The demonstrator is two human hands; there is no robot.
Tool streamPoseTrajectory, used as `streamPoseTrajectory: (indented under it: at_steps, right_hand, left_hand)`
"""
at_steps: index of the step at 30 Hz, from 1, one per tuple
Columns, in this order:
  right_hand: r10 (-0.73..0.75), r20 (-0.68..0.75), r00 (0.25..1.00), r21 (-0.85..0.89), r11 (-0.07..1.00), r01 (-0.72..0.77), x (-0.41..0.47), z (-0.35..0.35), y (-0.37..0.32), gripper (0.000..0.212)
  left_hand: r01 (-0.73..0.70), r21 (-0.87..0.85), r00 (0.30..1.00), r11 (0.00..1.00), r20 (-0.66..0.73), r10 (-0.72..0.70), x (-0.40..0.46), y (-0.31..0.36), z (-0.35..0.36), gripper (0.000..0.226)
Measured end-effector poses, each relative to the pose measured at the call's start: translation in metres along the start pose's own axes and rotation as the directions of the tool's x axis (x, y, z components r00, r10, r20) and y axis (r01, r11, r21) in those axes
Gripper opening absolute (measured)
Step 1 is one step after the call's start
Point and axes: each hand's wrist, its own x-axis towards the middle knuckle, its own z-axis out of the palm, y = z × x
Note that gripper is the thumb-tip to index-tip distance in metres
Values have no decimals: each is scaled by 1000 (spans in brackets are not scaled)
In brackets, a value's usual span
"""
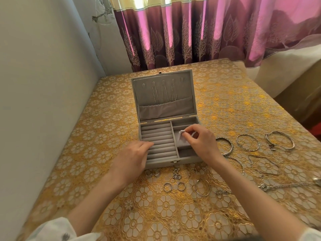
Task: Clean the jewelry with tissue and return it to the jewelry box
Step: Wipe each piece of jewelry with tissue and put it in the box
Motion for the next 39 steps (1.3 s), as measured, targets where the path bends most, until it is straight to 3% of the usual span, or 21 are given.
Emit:
streamPoseTrajectory:
  at_steps: [5, 8, 12, 16, 20, 23, 27, 30, 32, 39]
  right_hand:
    - [26, -38, 999, 135, 991, -20, -20, -9, -13, 1]
    - [101, -1, 995, 241, 966, -98, -51, -9, -21, 3]
    - [170, 12, 985, 346, 924, -164, -98, -9, -29, 9]
    - [218, 19, 976, 387, 898, -208, -132, -8, -34, 14]
    - [246, 36, 969, 416, 877, -238, -145, -6, -37, 14]
    - [251, 56, 966, 449, 858, -249, -148, -5, -40, 13]
    - [230, 99, 968, 459, 853, -249, -151, 0, -43, 10]
    - [198, 121, 973, 444, 866, -231, -154, 3, -45, 12]
    - [193, 134, 972, 433, 871, -232, -154, 4, -45, 12]
    - [166, 204, 965, 362, 903, -232, -153, 8, -41, 12]
  left_hand:
    - [35, -48, 995, 998, -91, -40, -13, 18, -7, 30]
    - [59, -197, 987, 979, -136, -87, -34, 39, -5, 19]
    - [128, -309, 983, 942, -86, -162, -64, 65, 16, 21]
    - [199, -301, 975, 933, -37, -220, -74, 78, 32, 35]
    - [244, -388, 959, 889, -39, -281, -73, 80, 34, 26]
    - [281, -534, 929, 797, -58, -366, -75, 78, 28, 13]
    - [352, -803, 864, 481, 81, -498, -83, 84, 15, 13]
    - [343, -867, 854, 362, 128, -504, -88, 91, 15, 10]
    - [319, -873, 854, 370, 96, -511, -89, 91, 18, 10]
    - [159, -792, 907, 590, -119, -404, -92, 89, 26, 18]
